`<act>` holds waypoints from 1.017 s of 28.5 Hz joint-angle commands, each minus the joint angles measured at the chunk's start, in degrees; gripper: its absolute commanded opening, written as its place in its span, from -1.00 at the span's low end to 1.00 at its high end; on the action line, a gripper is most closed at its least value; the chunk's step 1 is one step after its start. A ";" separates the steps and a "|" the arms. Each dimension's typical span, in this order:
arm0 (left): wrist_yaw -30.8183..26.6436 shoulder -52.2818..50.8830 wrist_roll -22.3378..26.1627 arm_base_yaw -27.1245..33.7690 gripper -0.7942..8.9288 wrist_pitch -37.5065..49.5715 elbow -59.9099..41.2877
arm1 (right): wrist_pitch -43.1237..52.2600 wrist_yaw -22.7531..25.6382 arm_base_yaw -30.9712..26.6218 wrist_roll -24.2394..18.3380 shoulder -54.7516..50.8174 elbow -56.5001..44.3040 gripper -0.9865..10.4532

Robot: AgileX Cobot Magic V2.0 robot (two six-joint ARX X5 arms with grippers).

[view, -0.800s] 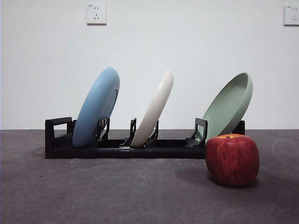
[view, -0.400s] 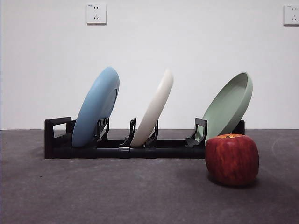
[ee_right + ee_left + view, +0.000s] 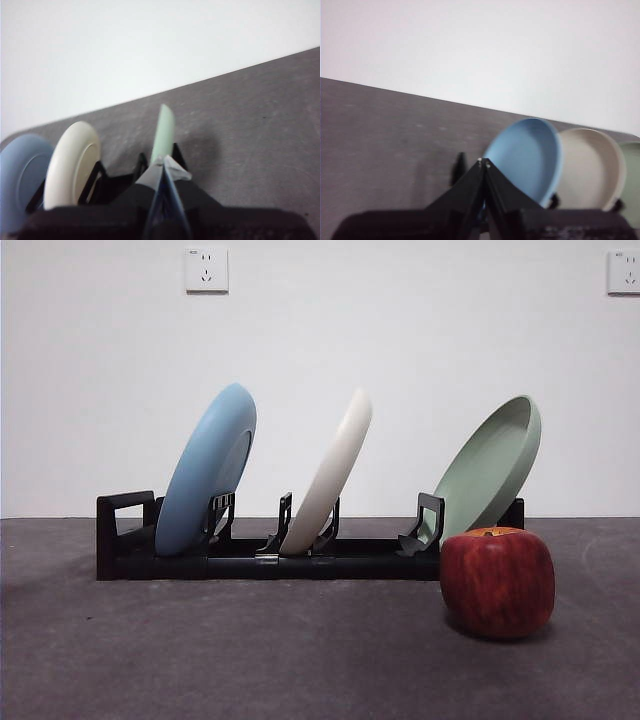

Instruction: Take the blue plate from the plate rack,put the plate on the table,take the apple from the table,put the apple in the plate

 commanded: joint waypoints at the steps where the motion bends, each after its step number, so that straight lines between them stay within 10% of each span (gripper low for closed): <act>1: 6.12 7.21 2.93 0.20 -0.85 -1.27 5.62 | -3.80 -2.49 0.04 -5.03 6.80 6.19 -0.84; 12: 19.43 29.05 7.74 0.09 -0.81 -16.55 25.55 | -21.42 -17.40 0.04 -11.85 26.34 21.88 -0.81; 17: 20.46 35.19 7.54 -0.33 0.03 -16.35 28.89 | -22.08 -17.16 0.09 -11.61 28.79 22.32 0.04; 29: 13.84 60.74 8.00 -15.34 0.00 -10.62 44.39 | -22.12 -17.18 0.09 -10.08 28.76 22.38 0.05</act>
